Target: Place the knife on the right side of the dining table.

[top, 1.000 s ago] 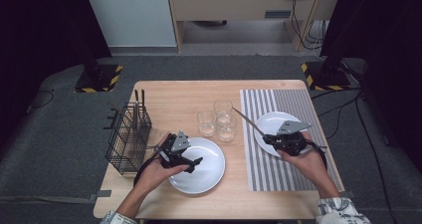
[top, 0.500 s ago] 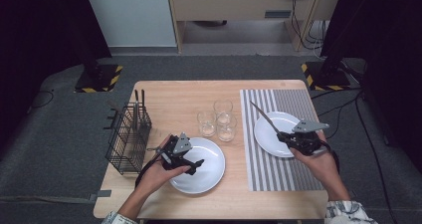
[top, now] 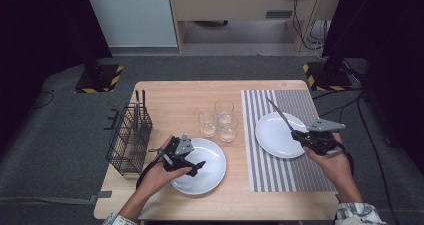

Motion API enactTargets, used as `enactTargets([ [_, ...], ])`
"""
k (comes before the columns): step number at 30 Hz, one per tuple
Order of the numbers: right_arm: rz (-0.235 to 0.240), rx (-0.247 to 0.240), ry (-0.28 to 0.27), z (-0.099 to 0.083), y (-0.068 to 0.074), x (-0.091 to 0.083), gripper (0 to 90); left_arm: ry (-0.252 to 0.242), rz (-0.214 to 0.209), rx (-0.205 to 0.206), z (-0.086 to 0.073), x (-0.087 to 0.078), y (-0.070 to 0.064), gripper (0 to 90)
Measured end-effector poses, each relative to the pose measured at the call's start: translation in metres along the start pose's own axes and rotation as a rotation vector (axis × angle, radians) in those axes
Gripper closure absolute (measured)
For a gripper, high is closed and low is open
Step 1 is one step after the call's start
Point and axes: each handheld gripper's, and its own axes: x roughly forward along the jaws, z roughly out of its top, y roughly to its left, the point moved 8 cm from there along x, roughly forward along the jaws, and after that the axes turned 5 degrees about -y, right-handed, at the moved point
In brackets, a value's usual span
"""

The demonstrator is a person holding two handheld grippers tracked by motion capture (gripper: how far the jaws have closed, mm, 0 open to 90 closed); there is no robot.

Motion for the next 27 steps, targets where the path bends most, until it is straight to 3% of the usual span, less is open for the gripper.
enactTargets([
  [15,-0.039,0.028,0.020,0.001,-0.023,-0.001,83.7,-0.004,0.010,0.001,0.002,-0.002,0.002,4.7],
  [27,-0.078,0.050,0.062,0.007,-0.045,0.013,83.8,-0.019,0.013,-0.025,0.004,-0.004,0.004,4.8],
])
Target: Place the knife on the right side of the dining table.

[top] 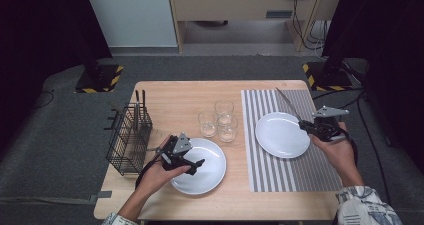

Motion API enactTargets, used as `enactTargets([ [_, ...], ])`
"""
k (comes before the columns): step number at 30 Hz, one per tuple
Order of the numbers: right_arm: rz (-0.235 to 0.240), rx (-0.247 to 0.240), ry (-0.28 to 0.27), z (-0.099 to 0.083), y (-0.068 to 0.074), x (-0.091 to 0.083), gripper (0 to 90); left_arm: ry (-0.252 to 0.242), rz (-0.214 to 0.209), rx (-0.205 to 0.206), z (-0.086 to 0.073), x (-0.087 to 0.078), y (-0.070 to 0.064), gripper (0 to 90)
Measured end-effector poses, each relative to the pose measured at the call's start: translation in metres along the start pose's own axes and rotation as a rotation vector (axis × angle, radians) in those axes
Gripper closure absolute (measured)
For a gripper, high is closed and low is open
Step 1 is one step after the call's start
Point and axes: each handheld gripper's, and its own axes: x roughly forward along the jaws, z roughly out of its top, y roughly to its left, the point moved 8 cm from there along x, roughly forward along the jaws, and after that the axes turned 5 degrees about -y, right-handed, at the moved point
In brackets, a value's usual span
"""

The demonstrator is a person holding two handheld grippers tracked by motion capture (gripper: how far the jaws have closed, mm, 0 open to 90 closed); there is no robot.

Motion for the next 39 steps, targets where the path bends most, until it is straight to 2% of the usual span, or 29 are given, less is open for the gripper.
enactTargets([
  [6,-0.011,0.021,0.003,0.002,-0.009,0.006,83.8,-0.002,0.002,-0.002,0.001,-0.001,0.000,4.7],
  [11,-0.016,0.025,0.019,0.001,-0.018,0.013,83.8,-0.010,-0.007,-0.021,0.001,-0.001,0.001,4.7],
  [21,-0.048,0.059,0.059,0.001,-0.048,0.028,83.8,0.019,-0.026,-0.035,-0.007,0.005,-0.001,4.8],
  [33,-0.081,0.095,0.153,-0.020,-0.082,0.057,83.8,0.021,-0.036,-0.035,-0.006,0.007,-0.005,4.9],
  [39,-0.087,0.094,0.186,-0.027,-0.093,0.074,83.8,0.047,-0.017,-0.021,-0.010,0.011,-0.007,5.0],
])
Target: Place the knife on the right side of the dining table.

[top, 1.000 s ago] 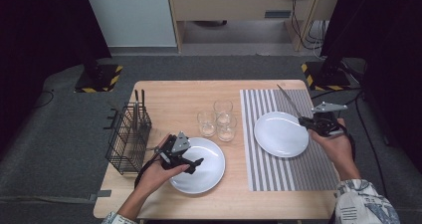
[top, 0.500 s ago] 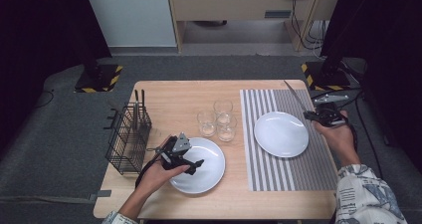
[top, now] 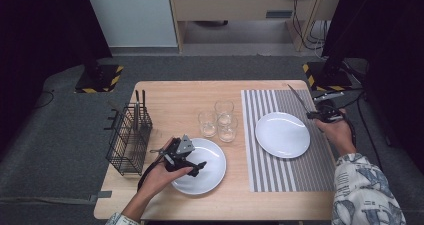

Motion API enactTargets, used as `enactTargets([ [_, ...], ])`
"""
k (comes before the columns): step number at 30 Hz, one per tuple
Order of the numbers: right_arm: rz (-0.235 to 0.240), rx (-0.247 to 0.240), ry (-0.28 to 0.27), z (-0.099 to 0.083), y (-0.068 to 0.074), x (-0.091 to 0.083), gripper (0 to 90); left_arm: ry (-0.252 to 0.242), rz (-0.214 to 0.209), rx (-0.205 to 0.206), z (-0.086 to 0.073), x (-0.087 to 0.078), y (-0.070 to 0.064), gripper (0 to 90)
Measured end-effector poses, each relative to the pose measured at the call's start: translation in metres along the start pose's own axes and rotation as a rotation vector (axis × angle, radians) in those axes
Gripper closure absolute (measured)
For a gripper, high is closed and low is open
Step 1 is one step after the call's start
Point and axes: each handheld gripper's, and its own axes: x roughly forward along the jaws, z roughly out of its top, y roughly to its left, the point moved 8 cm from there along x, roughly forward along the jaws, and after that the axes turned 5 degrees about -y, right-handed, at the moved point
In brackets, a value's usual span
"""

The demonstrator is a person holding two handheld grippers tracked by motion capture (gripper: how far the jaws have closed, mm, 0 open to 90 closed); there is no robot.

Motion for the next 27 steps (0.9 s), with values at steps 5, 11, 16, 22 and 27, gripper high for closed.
enactTargets([
  [5,0.001,-0.003,0.020,0.001,0.000,0.014,83.7,0.002,0.012,0.000,-0.001,-0.002,-0.004,5.2],
  [11,0.000,-0.018,0.031,0.002,0.004,0.022,83.7,-0.001,0.027,-0.016,-0.003,-0.006,-0.005,5.3],
  [16,-0.002,-0.017,0.027,0.004,0.005,0.025,83.7,-0.002,0.036,-0.023,-0.004,-0.008,-0.001,5.3],
  [22,-0.013,-0.021,0.057,0.000,0.003,0.029,83.7,-0.002,0.036,-0.022,-0.004,-0.008,-0.001,5.3],
  [27,-0.018,-0.015,0.073,-0.005,0.001,0.032,83.7,0.000,0.032,-0.017,-0.004,-0.007,-0.003,5.3],
])
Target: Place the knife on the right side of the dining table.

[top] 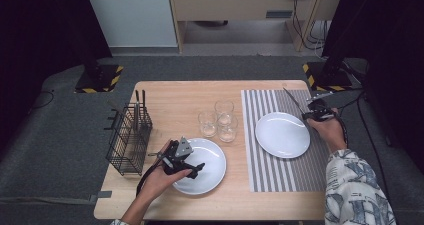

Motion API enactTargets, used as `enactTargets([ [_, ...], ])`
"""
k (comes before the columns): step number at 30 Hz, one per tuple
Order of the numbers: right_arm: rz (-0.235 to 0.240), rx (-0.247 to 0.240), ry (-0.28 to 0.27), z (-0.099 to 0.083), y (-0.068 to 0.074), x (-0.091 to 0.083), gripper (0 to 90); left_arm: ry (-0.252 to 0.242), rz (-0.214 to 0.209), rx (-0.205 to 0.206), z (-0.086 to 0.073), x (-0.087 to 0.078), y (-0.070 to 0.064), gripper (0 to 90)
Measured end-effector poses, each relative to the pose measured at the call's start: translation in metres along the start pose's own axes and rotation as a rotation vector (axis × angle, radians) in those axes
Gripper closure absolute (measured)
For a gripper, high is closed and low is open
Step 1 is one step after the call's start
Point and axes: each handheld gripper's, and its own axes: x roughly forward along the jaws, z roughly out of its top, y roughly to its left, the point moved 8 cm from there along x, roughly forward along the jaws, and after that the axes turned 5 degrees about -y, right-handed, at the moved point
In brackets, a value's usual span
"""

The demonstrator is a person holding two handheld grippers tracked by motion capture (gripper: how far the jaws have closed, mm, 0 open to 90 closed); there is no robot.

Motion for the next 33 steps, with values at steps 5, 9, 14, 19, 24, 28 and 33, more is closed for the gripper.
enactTargets([
  [5,-0.003,0.000,0.003,-0.0012,-0.0009,0.0008,83.6,0.000,-0.003,0.003,0.0004,0.0001,-0.0010,5.4],
  [9,-0.001,0.002,0.006,-0.0035,-0.0011,0.0015,83.6,0.001,-0.003,0.002,0.0004,0.0003,-0.0011,5.4],
  [14,0.007,0.009,0.008,-0.0053,-0.0009,0.0013,83.6,-0.001,-0.005,0.004,0.0009,0.0000,-0.0014,5.4],
  [19,0.016,0.013,0.003,-0.0052,-0.0005,0.0012,83.6,0.000,-0.008,0.004,0.0009,0.0006,-0.0024,5.4],
  [24,0.025,0.006,0.017,-0.0081,-0.0003,0.0032,83.6,0.002,-0.008,0.005,0.0007,0.0013,-0.0029,5.4],
  [28,0.029,0.009,0.014,-0.0074,0.0009,0.0030,83.6,0.004,-0.007,0.004,0.0000,0.0018,-0.0027,5.4],
  [33,0.034,0.003,0.024,-0.0087,0.0010,0.0030,83.5,0.001,-0.006,0.004,0.0006,0.0011,-0.0025,5.4],
])
